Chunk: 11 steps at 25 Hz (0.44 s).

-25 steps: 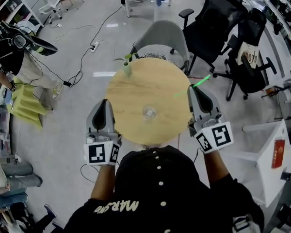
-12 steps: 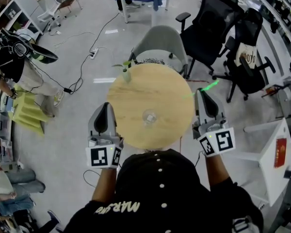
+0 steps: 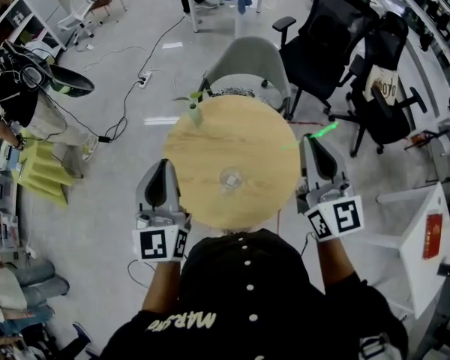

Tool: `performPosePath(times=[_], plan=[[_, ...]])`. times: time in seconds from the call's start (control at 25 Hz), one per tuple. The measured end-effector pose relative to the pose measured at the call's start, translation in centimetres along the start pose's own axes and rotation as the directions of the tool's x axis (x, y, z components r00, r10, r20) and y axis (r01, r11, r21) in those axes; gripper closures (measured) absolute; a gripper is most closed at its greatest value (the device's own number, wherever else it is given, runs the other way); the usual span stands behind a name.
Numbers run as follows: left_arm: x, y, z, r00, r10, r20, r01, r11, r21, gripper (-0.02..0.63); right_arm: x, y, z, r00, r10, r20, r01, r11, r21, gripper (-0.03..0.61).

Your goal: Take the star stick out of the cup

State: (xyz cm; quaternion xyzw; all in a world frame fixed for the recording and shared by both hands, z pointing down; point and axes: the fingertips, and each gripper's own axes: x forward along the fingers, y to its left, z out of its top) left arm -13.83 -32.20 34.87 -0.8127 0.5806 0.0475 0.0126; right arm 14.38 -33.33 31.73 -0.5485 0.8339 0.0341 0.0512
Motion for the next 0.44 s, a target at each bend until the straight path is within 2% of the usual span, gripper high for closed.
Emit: performPosePath(times=[0.44], plan=[[0.08,-0.73,0.28,1.0,-0.012,0.004,0.012,1.0,-0.012,0.617,-0.22,0.1,-0.09,1.0,0.011,-0.014,-0.011,1.0,0.002,0.566]])
